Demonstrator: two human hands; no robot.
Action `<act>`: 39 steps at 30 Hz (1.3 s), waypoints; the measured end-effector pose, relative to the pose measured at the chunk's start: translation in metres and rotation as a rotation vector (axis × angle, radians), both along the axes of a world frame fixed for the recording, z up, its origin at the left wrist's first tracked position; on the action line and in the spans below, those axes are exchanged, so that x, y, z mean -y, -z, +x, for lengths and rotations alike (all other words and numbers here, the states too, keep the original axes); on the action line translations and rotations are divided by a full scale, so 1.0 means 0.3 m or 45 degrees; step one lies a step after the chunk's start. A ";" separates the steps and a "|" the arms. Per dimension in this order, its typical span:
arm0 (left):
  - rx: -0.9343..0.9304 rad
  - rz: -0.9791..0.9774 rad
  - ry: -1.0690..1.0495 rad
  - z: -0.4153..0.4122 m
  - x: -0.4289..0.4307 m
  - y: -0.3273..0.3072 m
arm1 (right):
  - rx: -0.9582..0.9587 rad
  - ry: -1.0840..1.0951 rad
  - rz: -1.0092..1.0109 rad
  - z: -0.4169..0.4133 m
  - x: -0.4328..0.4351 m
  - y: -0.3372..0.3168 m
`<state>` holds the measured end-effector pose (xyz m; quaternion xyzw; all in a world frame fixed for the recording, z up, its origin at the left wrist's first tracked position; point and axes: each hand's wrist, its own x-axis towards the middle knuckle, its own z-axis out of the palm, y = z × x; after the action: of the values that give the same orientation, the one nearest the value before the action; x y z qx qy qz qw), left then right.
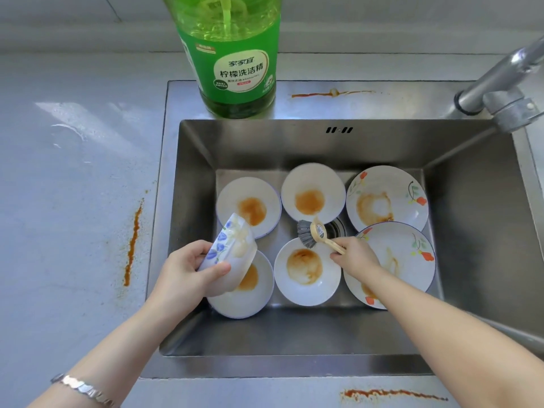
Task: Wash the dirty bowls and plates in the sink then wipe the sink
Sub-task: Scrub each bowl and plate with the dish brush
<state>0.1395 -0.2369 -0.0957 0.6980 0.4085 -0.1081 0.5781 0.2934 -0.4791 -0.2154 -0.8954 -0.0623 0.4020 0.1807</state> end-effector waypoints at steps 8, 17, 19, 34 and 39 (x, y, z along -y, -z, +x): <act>-0.050 0.025 0.070 -0.014 0.048 -0.008 | 0.036 0.203 0.079 -0.030 0.055 -0.092; -0.159 0.471 0.671 0.131 0.240 0.038 | 0.226 0.370 0.175 0.095 0.322 -0.357; -0.164 0.562 0.812 0.181 0.302 0.067 | 0.269 0.372 0.156 0.122 0.375 -0.396; -0.228 0.658 1.279 0.195 0.444 0.300 | 0.244 0.380 0.097 0.191 0.543 -0.443; -0.438 0.530 1.481 0.167 0.420 0.335 | 0.207 0.384 0.129 0.184 0.514 -0.432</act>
<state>0.1897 -0.3628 -0.1961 0.8759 0.0625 -0.4329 0.2038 0.3486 -0.6332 -0.0859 -0.9139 0.0381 0.2929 0.2784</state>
